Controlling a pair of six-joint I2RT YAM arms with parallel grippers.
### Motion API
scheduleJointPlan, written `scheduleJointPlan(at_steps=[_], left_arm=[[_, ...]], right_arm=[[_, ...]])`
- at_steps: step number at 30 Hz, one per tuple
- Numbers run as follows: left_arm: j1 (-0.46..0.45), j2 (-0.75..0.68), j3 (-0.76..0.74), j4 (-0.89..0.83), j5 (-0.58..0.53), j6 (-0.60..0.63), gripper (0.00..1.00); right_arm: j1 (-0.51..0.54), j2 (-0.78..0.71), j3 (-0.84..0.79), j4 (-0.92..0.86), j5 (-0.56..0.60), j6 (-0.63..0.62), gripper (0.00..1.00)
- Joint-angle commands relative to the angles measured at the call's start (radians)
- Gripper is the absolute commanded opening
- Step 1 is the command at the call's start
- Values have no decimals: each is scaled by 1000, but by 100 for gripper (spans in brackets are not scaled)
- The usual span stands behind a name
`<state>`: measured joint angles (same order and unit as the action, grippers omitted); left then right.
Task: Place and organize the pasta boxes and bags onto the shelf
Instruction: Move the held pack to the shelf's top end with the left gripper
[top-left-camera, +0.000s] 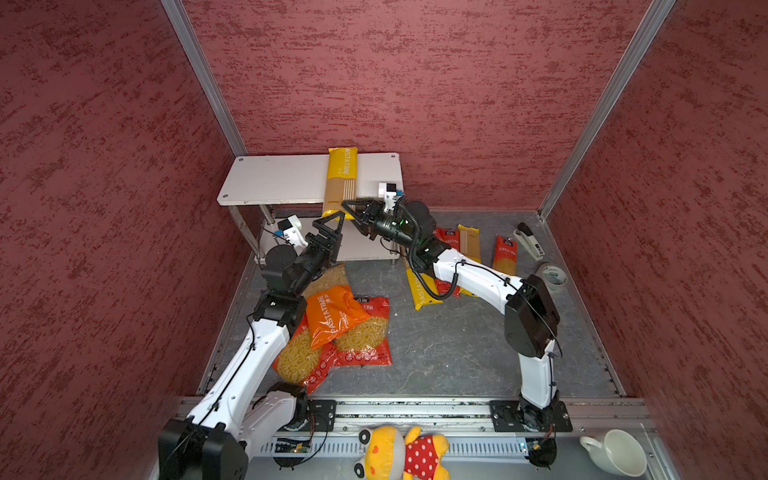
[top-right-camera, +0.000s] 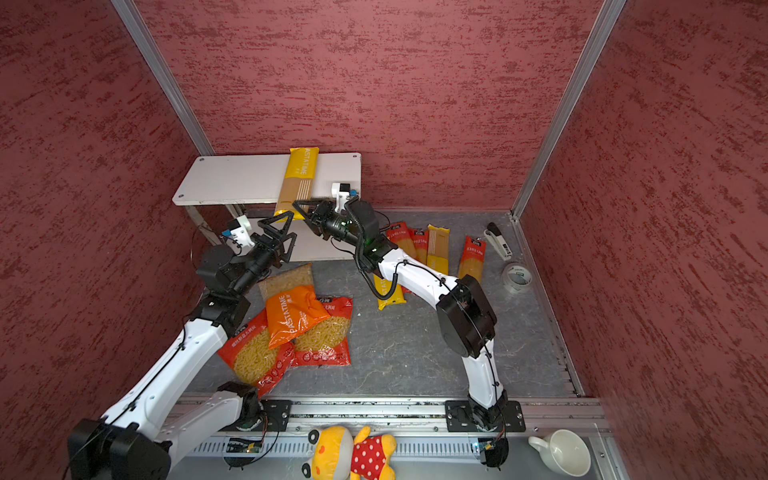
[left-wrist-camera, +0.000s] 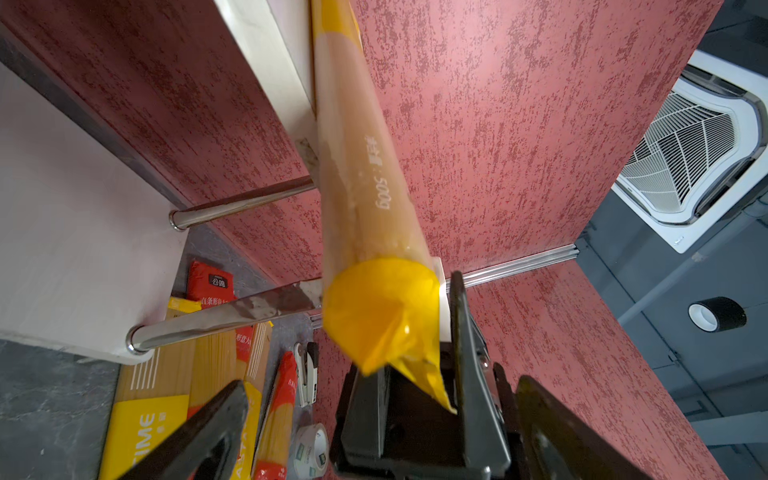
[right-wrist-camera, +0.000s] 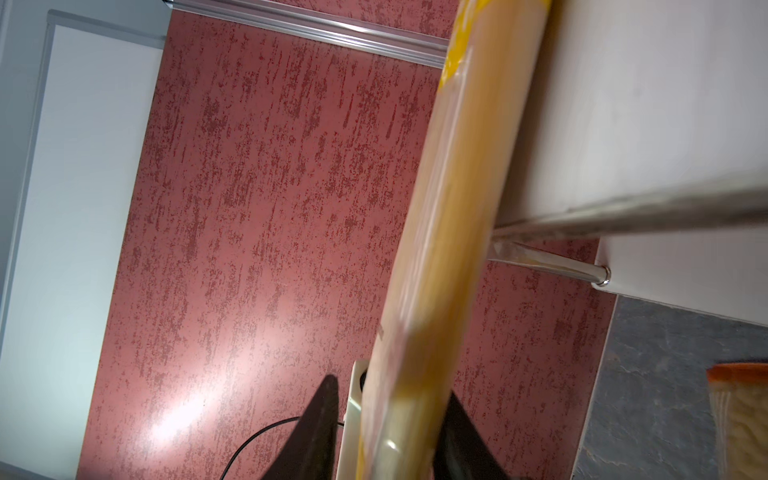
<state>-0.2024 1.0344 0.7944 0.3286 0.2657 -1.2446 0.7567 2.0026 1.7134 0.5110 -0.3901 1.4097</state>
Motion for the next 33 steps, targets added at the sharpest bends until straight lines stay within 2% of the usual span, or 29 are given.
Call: scheduleJointPlan(at_steps=[1,5,8,10,15,21,23,28,30,33], left_arm=[[-25,47,56,123,-59,7,98],[-36,92,79,172,-98,9,93],[-51,117,103,165,-134,25,84],[-67,130,106,169,-161,24,76],[-115,135,87,162,-247,14,48],[-126,107,50,120,-331,7,23],[-115,103,49,115,-331,11,19],[-11,84,108,10,-206,37,14],[90,62,141,-71,-100,37,10],[265,33,199,-181,84,44,10]], right_arm=[[-3,-77,-21,32,-38,1,45],[-28,-168,-155,57,-28,-22,52],[-50,-245,-257,59,-22,-58,53],[-68,-295,-335,63,-8,-66,53],[-104,-382,-508,96,12,-55,53],[-108,-426,-634,114,28,-46,52],[-108,-429,-654,118,30,-45,52],[-108,-432,-665,111,27,-56,52],[-108,-438,-672,102,27,-65,52],[-109,-447,-695,96,34,-74,52]])
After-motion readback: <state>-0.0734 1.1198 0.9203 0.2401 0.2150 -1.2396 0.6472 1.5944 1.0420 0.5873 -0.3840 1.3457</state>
